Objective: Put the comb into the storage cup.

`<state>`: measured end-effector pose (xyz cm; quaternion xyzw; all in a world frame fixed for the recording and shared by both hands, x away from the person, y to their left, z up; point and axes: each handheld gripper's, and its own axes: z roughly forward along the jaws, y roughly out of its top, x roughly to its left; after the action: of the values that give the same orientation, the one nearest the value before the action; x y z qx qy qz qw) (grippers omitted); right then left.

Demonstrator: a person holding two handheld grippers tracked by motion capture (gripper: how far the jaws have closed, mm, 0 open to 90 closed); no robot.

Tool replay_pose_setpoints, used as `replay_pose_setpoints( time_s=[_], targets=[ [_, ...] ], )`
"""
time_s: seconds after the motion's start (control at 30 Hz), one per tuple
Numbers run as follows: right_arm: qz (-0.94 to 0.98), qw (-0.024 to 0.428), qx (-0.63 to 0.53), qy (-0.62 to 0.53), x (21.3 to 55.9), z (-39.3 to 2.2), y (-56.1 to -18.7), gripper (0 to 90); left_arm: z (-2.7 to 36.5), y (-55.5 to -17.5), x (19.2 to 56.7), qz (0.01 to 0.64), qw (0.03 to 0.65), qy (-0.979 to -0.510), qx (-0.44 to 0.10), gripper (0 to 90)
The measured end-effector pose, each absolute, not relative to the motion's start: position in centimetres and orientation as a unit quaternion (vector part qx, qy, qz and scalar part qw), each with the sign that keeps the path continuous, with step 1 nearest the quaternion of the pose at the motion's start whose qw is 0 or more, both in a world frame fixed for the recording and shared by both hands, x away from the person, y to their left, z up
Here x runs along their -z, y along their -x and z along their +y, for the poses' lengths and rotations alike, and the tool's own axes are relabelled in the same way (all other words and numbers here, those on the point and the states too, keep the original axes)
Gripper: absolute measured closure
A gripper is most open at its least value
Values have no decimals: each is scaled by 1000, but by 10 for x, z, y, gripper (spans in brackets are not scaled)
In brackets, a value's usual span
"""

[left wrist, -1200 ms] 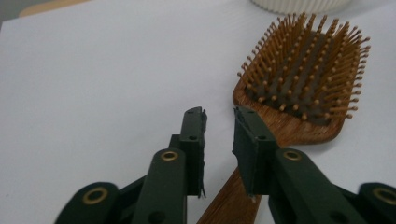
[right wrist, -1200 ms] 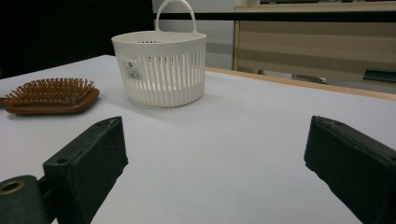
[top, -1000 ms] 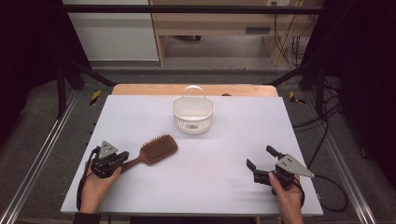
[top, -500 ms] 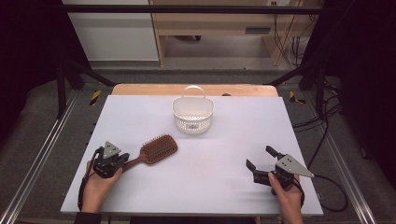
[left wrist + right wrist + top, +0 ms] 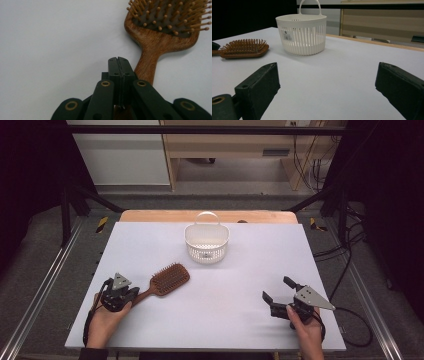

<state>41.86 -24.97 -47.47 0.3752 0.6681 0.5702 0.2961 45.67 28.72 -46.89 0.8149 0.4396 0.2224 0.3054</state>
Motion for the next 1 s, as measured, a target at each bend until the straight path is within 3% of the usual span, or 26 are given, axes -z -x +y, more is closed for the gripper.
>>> replay_pose_setpoints(
  time_s=[0.77,1.0],
  targets=[
    [667,296,-573,-373,474,-250,-418,56,273,-450,466,411,294,-843,-187,900],
    [668,295,-572,-373,474,-250,-418,54,277,-448,461,420,306,-832,-195,900]
  ],
)
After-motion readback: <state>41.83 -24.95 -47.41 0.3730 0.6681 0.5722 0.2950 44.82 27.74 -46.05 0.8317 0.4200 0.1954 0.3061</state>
